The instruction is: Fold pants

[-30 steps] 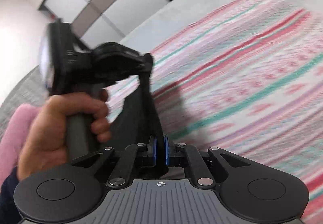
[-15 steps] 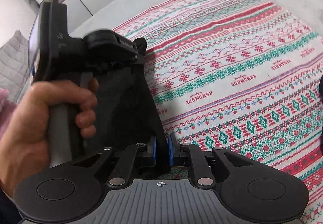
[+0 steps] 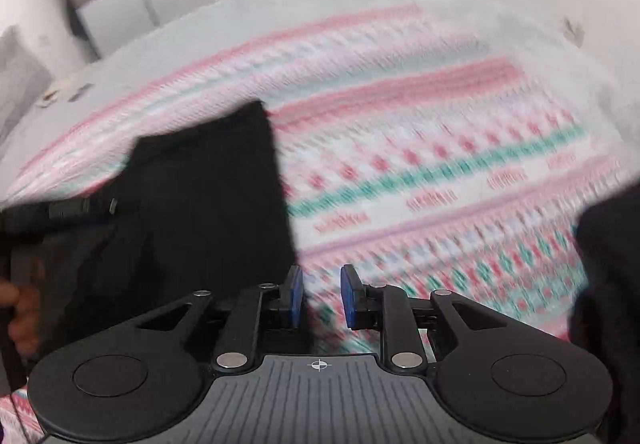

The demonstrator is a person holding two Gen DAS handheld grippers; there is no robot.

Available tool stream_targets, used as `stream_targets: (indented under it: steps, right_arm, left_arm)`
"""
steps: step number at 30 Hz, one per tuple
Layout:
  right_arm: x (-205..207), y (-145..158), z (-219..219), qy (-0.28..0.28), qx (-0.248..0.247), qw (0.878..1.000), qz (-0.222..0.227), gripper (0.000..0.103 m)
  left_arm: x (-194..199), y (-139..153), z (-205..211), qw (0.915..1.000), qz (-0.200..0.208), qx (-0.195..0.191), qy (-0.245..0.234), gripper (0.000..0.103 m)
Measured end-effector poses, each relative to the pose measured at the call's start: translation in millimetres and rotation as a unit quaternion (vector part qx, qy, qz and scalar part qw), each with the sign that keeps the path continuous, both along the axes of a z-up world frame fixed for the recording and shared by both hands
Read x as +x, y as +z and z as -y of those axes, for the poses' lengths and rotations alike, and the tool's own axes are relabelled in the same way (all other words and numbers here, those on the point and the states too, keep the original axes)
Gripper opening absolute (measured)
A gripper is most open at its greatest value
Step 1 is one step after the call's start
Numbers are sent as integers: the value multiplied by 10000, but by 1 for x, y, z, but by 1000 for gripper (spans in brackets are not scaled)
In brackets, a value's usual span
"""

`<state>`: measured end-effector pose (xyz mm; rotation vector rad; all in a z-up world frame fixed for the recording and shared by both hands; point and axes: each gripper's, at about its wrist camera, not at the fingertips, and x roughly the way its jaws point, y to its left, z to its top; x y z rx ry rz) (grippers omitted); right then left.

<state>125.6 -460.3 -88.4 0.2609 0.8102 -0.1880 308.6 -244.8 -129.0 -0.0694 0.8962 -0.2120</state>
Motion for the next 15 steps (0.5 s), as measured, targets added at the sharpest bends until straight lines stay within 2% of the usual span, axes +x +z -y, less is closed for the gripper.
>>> stream_targets:
  steps: [3, 5, 8, 9, 11, 15]
  right_arm:
    - [6, 2, -23, 557, -72, 9981, 260, 22]
    - [16, -5, -42, 815, -302, 9962, 28, 22]
    - [32, -29, -59, 1048, -608, 9901, -707, 22]
    - [33, -34, -63, 1150, -759, 9872, -801, 21]
    - [29, -36, -69, 1319, -960, 9831, -824, 21]
    - [20, -34, -65, 1448, -861, 9820, -851, 21]
  left_arm:
    - [-22, -6, -47, 9982, 21, 259, 539, 73]
    - [-36, -11, -69, 9963, -9, 439, 741, 72]
    - [-54, -12, -87, 9946, 17, 673, 795, 72]
    - [-58, -12, -89, 9942, 39, 751, 764, 72]
    - [-67, -11, -93, 9932, 85, 891, 743, 72]
    - [-78, -11, -98, 9914, 150, 1053, 759, 72]
